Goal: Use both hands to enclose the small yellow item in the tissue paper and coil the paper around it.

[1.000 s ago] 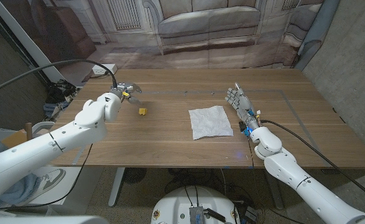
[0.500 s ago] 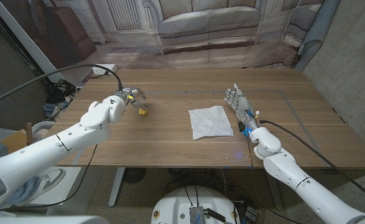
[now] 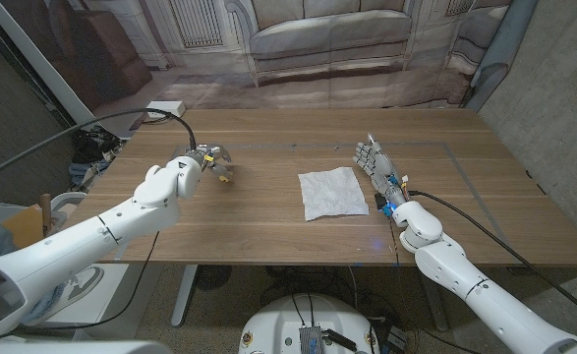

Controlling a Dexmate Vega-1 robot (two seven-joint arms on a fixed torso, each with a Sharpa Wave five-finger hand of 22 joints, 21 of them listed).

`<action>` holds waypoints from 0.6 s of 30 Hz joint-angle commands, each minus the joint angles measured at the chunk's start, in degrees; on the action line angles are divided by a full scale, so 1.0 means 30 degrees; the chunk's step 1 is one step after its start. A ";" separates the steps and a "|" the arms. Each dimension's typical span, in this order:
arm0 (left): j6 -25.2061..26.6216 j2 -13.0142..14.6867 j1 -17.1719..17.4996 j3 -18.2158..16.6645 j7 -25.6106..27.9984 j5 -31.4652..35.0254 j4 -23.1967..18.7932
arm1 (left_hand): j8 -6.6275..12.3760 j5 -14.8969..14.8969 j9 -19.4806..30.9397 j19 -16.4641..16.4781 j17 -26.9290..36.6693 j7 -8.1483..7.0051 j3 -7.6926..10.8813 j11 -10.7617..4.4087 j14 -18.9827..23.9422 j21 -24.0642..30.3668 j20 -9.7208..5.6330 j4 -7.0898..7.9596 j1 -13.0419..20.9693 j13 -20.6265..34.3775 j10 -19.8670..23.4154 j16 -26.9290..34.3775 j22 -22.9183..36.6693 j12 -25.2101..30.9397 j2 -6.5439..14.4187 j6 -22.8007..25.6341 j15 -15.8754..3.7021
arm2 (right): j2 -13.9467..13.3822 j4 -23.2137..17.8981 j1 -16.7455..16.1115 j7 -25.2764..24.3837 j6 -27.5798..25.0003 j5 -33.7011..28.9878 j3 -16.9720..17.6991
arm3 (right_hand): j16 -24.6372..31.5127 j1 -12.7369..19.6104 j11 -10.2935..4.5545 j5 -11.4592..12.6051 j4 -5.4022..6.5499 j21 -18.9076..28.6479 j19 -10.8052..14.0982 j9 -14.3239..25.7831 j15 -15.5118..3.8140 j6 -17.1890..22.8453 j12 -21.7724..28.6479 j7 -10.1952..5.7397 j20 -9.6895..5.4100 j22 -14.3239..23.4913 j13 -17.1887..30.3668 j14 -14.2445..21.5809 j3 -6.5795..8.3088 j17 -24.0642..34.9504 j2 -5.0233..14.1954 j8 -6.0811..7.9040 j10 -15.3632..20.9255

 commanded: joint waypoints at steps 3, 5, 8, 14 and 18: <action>0.0117 -0.0458 0.0276 -0.0012 0.0826 -0.0714 0.0593 | -0.0014 -0.0145 0.0101 0.0157 0.0055 0.0079 0.0064 -0.0049 0.0298 -0.0029 -0.0131 0.0016 0.0242 0.0102 0.0268 0.0042 0.0053 -0.0045 0.0025 -0.0036 -0.1002 | 0.0072 0.0128 0.0159 0.0039 -0.0208 0.0036 -0.0125 | 0.0131 0.0189 -0.0074 -0.0090 -0.0119 0.0132 0.0042 0.0040 0.0035 0.0133 0.0117 -0.0089 -0.0015 0.0084 0.0091 0.0047 -0.0003 0.0024 0.0132 0.0088 -0.0037; 0.0119 -0.0525 0.0317 -0.0014 0.1086 -0.0788 0.0674 | -0.0022 -0.0158 0.0102 0.0154 0.0053 0.0120 0.0072 -0.0020 0.0308 -0.0041 -0.0119 0.0015 0.0259 0.0102 0.0257 0.0035 0.0055 -0.0061 0.0034 -0.0035 -0.0998 | 0.0059 0.0121 0.0170 0.0034 -0.0233 0.0009 -0.0143 | 0.0133 0.0183 -0.0048 -0.0094 -0.0122 0.0134 0.0046 0.0041 0.0028 0.0130 0.0119 -0.0097 -0.0017 0.0084 0.0091 0.0054 -0.0006 0.0025 0.0133 0.0086 -0.0033; 0.0096 -0.0553 0.0360 -0.0034 0.1346 -0.0946 0.0738 | -0.0033 -0.0180 0.0103 0.0176 0.0051 0.0114 0.0088 -0.0048 0.0328 -0.0049 -0.0117 0.0016 0.0284 0.0102 0.0318 0.0026 0.0057 -0.0056 0.0055 -0.0025 -0.1004 | 0.0044 0.0110 0.0194 0.0030 -0.0290 0.0000 -0.0160 | 0.0130 0.0182 -0.0058 -0.0098 -0.0130 0.0135 0.0050 0.0041 0.0044 0.0144 0.0120 -0.0103 -0.0007 0.0085 0.0091 0.0050 -0.0008 0.0024 0.0135 0.0091 -0.0032; 0.0042 -0.0620 0.0314 0.0045 0.1567 -0.1251 0.0967 | -0.0027 -0.0223 0.0104 0.0203 0.0046 0.0094 0.0121 0.0041 0.0393 -0.0073 -0.0144 0.0011 0.0344 0.0103 0.0390 0.0018 0.0061 -0.0066 0.0090 0.0061 -0.1024 | 0.0024 0.0054 0.0227 -0.0007 -0.0425 -0.0012 -0.0194 | 0.0126 0.0184 -0.0045 -0.0102 -0.0143 0.0136 0.0052 0.0041 0.0040 0.0151 0.0125 -0.0113 -0.0008 0.0085 0.0091 0.0045 -0.0009 0.0024 0.0140 0.0092 -0.0023; -0.0032 -0.0798 0.0380 0.0030 0.1924 -0.1615 0.1247 | -0.0008 -0.0242 0.0104 0.0247 0.0036 0.0137 0.0139 -0.0016 0.0493 -0.0083 -0.0152 -0.0018 0.0411 0.0101 0.0428 0.0028 0.0061 -0.0081 0.0075 0.0162 -0.1115 | 0.0032 0.0045 0.0247 -0.0031 -0.0519 0.0005 -0.0219 | 0.0124 0.0185 -0.0054 -0.0104 -0.0152 0.0136 0.0053 0.0041 0.0032 0.0139 0.0126 -0.0118 -0.0009 0.0085 0.0091 0.0043 -0.0010 0.0023 0.0142 0.0086 -0.0021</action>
